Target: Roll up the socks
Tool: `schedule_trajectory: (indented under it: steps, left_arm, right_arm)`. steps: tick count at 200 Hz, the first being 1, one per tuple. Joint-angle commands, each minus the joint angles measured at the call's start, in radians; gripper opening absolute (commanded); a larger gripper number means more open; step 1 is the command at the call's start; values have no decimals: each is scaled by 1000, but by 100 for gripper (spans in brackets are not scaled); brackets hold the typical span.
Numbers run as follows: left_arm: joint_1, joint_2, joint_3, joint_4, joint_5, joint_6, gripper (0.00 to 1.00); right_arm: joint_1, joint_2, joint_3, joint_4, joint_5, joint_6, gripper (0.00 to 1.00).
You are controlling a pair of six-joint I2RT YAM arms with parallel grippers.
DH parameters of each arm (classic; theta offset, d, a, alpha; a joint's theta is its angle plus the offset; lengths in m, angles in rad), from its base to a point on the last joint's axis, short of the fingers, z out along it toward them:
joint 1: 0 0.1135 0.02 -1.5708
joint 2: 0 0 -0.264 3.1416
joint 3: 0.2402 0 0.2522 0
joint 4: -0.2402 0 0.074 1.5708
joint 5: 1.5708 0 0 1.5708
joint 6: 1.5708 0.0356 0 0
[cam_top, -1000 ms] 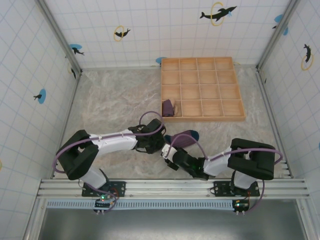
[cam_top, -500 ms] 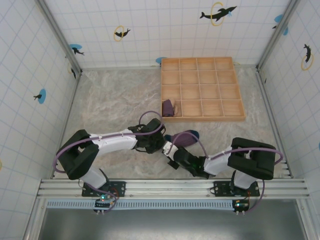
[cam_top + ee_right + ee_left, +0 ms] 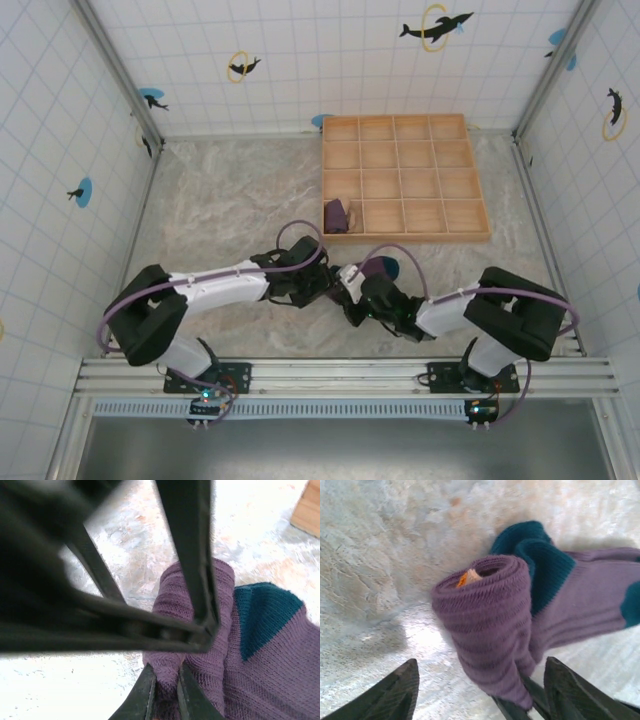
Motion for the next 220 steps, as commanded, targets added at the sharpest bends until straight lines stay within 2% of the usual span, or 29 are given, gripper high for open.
schedule_trajectory:
  steps: [1, 21, 48, 77, 127, 169, 220]
  left_arm:
    - [-4, -52, -4, 9, -38, 13, 71]
    - [-4, -62, -14, 32, -41, 23, 71]
    - [-8, -84, -42, 80, -63, 37, 71]
    - [-13, -108, -70, 119, -76, 63, 69]
    - [-30, -72, -88, 189, -42, 83, 60]
    - [-51, -24, -73, 244, -26, 112, 54]
    - [-65, 72, -69, 344, 6, 138, 50]
  right_arm:
    - [-71, -6, -48, -42, -189, 160, 0]
    - [-127, 6, -86, 54, -276, 297, 0]
    - [-173, 20, -160, 229, -325, 499, 0]
    - [-194, 12, -216, 324, -296, 672, 0]
    - [-249, 27, -322, 482, -306, 883, 0]
    - [-255, -46, -387, 402, -222, 980, 0]
    - [-254, -220, -428, 93, -86, 1059, 0]
